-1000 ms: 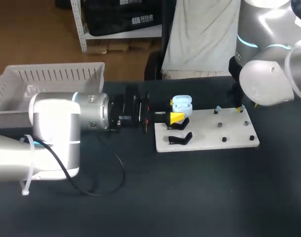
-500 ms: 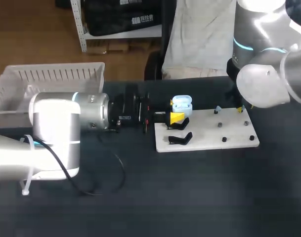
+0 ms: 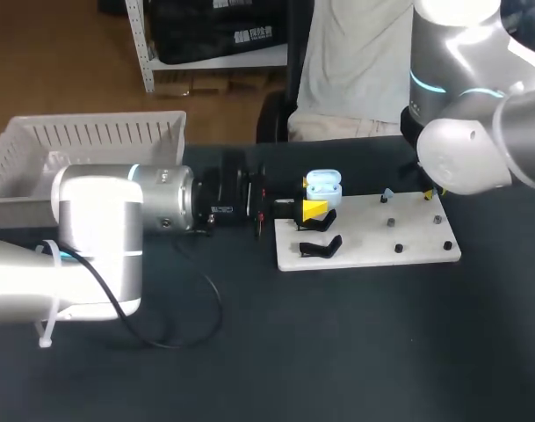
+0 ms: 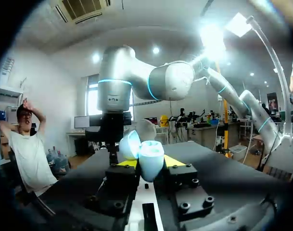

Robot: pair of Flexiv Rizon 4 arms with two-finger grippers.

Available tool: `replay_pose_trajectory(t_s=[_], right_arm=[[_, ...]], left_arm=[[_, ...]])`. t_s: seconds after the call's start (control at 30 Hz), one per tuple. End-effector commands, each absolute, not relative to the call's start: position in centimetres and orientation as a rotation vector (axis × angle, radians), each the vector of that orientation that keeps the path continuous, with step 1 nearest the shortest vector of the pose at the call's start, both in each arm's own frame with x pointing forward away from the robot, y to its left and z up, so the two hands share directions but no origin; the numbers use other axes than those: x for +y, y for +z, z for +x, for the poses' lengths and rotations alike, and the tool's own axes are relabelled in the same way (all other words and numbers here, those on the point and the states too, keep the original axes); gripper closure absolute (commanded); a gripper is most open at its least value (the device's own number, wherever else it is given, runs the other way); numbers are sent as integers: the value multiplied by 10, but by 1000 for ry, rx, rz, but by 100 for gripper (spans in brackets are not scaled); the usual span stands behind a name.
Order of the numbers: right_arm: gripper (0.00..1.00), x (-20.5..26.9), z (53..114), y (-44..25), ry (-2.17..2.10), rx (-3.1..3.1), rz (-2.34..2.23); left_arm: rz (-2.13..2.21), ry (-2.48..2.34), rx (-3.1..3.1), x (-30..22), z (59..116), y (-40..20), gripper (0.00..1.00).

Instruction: Pick up each earbud case from the left stands, insert the matching earbuds, close the lid, and place the case in the box.

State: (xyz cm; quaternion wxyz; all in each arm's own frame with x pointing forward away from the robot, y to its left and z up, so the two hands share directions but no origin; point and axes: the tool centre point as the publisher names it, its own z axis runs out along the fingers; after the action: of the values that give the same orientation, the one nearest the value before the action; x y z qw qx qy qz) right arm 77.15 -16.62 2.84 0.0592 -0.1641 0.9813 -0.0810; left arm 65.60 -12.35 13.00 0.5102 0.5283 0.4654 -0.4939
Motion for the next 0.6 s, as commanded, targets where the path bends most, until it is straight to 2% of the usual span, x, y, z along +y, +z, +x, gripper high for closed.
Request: replay_pose_trajectory(t_s=[0.03, 0.2, 0.3, 0.6], right_arm=[[79, -164, 773, 27, -251, 2976, -494], [78, -163, 774, 25, -254, 2979, -499], [74, -164, 774, 24, -259, 2981, -499], [79, -164, 774, 22, -271, 2984, -498]], left_arm=[[1268, -1187, 1114, -124, 656, 128, 100], [1268, -1187, 1114, -124, 656, 128, 100], [1268, -1187, 1114, -124, 656, 128, 100], [1268, -1187, 1114, -124, 656, 128, 100]])
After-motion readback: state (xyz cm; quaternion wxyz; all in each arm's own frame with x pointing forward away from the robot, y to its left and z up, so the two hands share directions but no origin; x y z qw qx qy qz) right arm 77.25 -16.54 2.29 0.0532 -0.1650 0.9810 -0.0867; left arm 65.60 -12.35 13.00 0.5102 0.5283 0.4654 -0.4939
